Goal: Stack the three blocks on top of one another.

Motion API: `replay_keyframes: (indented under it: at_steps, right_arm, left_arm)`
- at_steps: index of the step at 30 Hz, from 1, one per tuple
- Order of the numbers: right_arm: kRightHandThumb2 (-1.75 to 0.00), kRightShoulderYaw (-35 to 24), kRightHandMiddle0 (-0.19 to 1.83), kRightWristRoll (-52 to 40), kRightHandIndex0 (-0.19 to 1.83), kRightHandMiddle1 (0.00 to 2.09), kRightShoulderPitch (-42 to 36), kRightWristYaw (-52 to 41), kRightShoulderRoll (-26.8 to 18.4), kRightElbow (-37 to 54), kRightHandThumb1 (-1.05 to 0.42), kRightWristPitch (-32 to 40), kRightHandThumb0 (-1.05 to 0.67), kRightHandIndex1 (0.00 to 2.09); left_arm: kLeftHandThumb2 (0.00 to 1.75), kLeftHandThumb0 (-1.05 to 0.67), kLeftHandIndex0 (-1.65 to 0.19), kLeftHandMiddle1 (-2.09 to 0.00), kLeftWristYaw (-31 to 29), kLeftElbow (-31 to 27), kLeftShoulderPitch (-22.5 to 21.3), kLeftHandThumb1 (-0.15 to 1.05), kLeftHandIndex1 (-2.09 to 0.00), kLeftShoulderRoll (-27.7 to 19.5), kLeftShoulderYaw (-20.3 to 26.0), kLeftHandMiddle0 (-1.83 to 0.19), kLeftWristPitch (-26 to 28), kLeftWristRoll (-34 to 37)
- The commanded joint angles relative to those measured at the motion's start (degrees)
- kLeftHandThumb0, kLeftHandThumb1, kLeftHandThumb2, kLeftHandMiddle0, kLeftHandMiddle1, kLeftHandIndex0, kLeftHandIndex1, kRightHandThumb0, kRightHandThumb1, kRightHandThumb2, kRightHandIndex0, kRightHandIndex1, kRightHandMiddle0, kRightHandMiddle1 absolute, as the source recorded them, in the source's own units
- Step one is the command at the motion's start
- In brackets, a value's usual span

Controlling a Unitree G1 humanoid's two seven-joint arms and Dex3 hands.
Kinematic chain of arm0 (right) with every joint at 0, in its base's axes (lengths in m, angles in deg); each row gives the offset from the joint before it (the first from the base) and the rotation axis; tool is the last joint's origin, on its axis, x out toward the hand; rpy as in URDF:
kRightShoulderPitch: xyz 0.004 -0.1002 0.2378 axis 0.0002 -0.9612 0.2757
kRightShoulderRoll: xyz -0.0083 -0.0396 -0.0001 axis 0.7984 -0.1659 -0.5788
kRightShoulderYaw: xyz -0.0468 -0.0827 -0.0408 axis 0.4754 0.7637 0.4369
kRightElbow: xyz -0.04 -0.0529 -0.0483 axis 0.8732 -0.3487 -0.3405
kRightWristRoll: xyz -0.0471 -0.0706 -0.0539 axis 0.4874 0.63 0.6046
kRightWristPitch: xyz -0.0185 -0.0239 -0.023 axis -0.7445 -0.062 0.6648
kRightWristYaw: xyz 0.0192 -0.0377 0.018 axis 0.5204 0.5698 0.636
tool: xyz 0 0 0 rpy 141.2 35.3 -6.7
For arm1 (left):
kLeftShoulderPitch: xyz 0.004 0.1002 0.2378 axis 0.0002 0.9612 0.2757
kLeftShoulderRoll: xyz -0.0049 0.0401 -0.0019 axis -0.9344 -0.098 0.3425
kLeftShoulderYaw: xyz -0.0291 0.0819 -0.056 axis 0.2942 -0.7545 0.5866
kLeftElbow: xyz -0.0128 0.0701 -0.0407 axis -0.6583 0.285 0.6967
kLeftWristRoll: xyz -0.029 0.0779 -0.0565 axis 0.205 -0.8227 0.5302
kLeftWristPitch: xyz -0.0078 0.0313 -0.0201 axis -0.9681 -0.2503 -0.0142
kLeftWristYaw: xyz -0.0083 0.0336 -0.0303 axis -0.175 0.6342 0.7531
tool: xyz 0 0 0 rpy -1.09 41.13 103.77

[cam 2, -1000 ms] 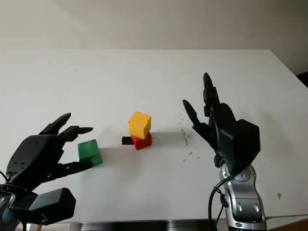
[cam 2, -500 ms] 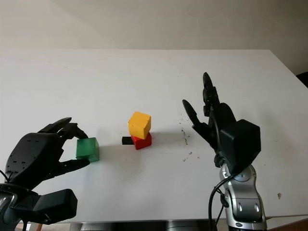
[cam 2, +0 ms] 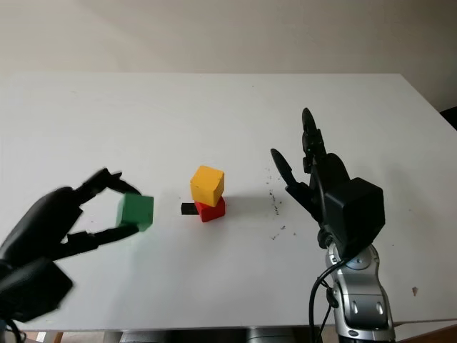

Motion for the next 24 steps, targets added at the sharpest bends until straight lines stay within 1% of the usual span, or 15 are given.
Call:
replay_keyframes:
  at_steps: [1,3,6,8,10,12,14,16,18,21,24]
  right_arm:
    - [-0.34,0.0,-0.03,-0.2,-0.11,0.05,1.2,0.0,-0.1,-0.2,-1.05,-0.7,-0.64,0.05]
    - [-0.34,0.1,-0.03,0.2,-0.10,0.05,1.2,0.2,-0.2,-0.3,-1.05,-0.9,-0.64,0.06]
    - [-0.35,0.3,-0.02,0.8,-0.10,0.06,1.3,0.2,-0.4,-0.2,-1.05,-0.5,-0.64,0.06]
    - [-0.36,0.4,-0.02,1.2,-0.09,0.06,1.4,0.2,-0.5,-0.3,-1.05,-0.6,-0.65,0.06]
    - [-0.35,0.2,-0.02,1.0,-0.09,0.06,1.5,0.1,-0.4,-0.5,-1.05,-0.6,-0.65,0.06]
    - [-0.35,0.1,-0.02,0.8,-0.09,0.06,1.5,0.0,-0.3,-0.6,-1.05,-0.5,-0.65,0.06]
    - [-0.35,0.1,-0.02,0.7,-0.09,0.06,1.7,-0.1,-0.3,-0.7,-1.05,-0.5,-0.65,0.06]
    - [-0.35,0.2,-0.01,0.9,-0.09,0.06,1.8,0.0,-0.2,-0.5,-1.05,-0.3,-0.65,0.06]
    - [-0.35,0.2,-0.02,0.5,-0.10,0.06,1.8,-0.1,-0.1,-0.5,-1.05,-0.2,-0.65,0.05]
    - [-0.35,0.2,-0.02,0.7,-0.10,0.05,1.7,-0.2,-0.3,-0.5,-1.05,-0.4,-0.65,0.05]
    - [-0.35,0.2,-0.02,0.8,-0.10,0.06,1.4,-0.2,-0.5,-0.4,-1.05,-0.9,-0.64,0.05]
  left_arm:
    - [0.14,-0.48,-0.39,-0.07,-1.6,1.8,-3.9,1.05,-1.17,-0.5,1.4,-0.37,0.1,4.4]
    - [0.14,-0.49,-0.37,-0.07,-3.1,3.3,-6.7,1.05,-1.19,-1.2,1.9,-0.39,0.6,7.5]
    - [0.11,-0.48,-0.39,-0.07,-4.0,5.0,-10.9,1.05,-1.17,-2.2,2.1,-0.41,3.0,9.7]
    - [0.08,-0.48,-0.44,-0.07,-4.0,6.1,-14.0,1.05,-1.18,-2.7,1.7,-0.42,5.3,10.5]
    - [0.07,-0.48,-0.46,-0.07,-3.8,7.2,-16.7,1.04,-1.22,-2.6,1.1,-0.44,7.3,10.9]
    - [0.06,-0.47,-0.48,-0.06,-4.4,9.2,-20.6,1.04,-1.24,-2.2,-0.1,-0.44,9.0,11.9]
    - [0.05,-0.45,-0.48,-0.06,-5.4,11.3,-24.4,1.03,-1.24,-1.4,-1.6,-0.43,10.7,13.3]
    - [0.05,-0.46,-0.42,-0.05,-6.0,13.4,-27.1,1.03,-1.32,-0.6,-3.1,-0.42,11.3,13.9]
    - [0.06,-0.47,-0.41,-0.05,-5.9,15.4,-29.9,1.03,-1.37,0.6,-5.2,-0.42,12.1,13.3]
    - [0.06,-0.47,-0.42,-0.05,-5.7,18.2,-32.8,1.04,-1.37,3.0,-7.7,-0.41,12.5,13.3]
    - [0.07,-0.45,-0.37,-0.04,-5.5,21.5,-34.9,1.05,-1.44,6.0,-9.6,-0.38,12.2,13.5]
